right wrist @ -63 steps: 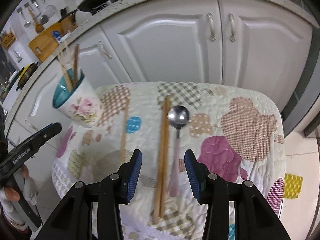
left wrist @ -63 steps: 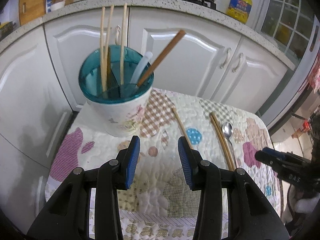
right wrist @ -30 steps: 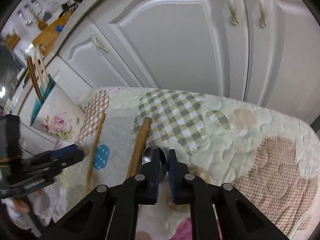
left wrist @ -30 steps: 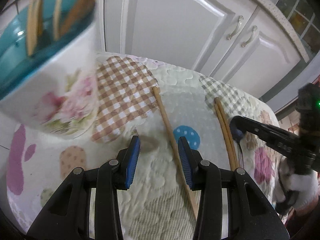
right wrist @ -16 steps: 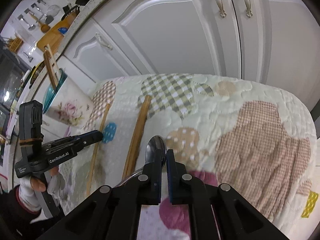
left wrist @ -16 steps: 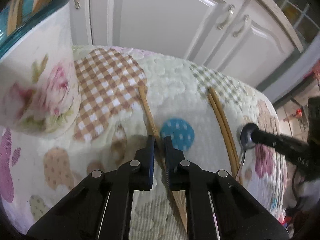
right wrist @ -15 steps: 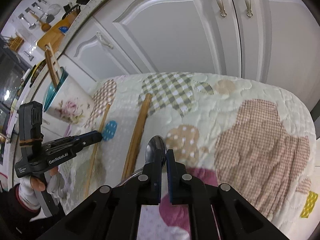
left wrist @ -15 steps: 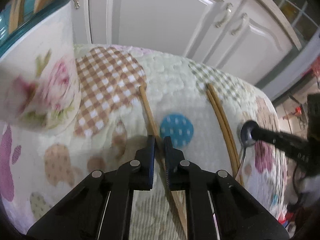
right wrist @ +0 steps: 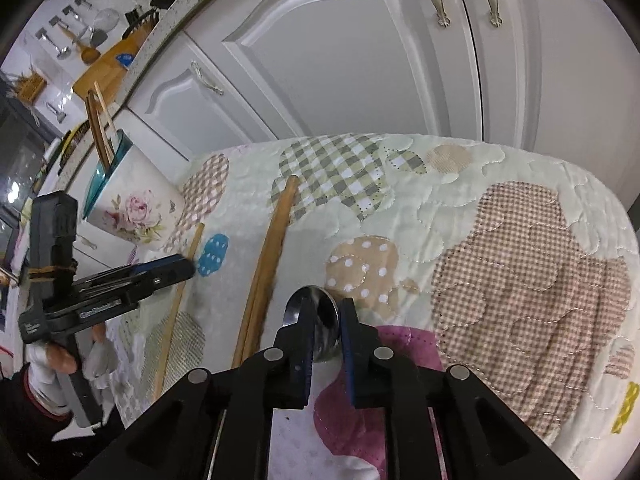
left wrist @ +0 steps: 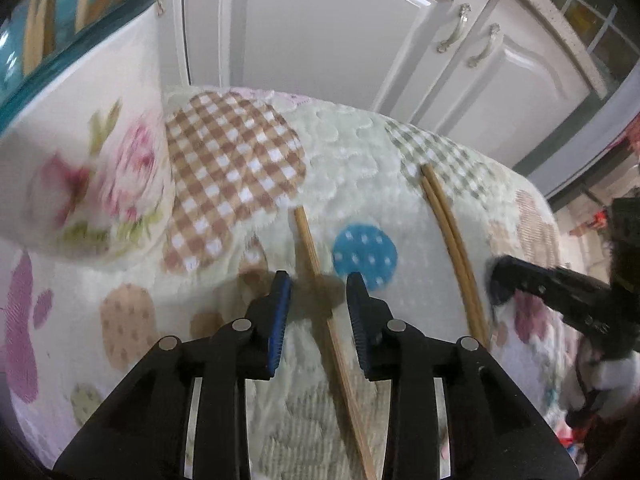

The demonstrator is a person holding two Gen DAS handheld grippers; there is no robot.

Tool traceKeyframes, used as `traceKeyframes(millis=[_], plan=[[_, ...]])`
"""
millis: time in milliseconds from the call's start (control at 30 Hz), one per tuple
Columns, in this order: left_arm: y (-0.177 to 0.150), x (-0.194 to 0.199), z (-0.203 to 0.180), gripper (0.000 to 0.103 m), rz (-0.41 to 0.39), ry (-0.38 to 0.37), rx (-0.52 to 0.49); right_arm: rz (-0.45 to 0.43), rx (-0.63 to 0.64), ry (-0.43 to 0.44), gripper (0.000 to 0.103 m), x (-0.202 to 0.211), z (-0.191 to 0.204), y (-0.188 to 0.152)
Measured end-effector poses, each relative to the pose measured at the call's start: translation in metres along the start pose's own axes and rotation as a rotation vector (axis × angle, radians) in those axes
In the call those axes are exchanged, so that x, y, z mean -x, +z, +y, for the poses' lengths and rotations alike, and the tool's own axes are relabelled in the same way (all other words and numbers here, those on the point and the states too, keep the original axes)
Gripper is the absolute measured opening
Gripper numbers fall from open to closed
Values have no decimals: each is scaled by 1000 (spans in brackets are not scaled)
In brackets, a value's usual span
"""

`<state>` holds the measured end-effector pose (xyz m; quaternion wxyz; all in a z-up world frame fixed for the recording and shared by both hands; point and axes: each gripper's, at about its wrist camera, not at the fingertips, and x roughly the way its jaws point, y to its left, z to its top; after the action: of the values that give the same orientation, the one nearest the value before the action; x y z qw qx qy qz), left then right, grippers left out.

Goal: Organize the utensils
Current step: 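Lift the chopstick and steel spoon toward the utensil holder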

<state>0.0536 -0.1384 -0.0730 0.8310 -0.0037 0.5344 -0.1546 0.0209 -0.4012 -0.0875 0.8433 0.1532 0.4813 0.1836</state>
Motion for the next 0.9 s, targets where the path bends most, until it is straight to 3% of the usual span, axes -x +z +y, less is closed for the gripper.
traceKeyframes(millis=[167,200,233,333,700,767,833,900], plan=[[15,-11,-10,28,-14,55,-47,-9,-30,-6,7,-4,6,3],[17,-12,-10,24,-15,48,-44,-10,-29,-9,5,-4,8,3],[19,-13,-9,8,-15,43,-41,-11,-27,-8,4,-3,11,3],[22,-7,2,7,9,-23,4,-22,-17,20,4,7,19,3],[9,82,17,6,-145,-83,-16,-124,44,-17,3,46,49,8],[5,97,19,6,-169,-90,-6,-119,20,-18,10,44,41,6],[1,107,23,6,-187,-92,-2,-71,11,-47,34,34,34,2],[-3,117,25,6,-203,-93,8,-42,26,-67,34,24,30,-2]])
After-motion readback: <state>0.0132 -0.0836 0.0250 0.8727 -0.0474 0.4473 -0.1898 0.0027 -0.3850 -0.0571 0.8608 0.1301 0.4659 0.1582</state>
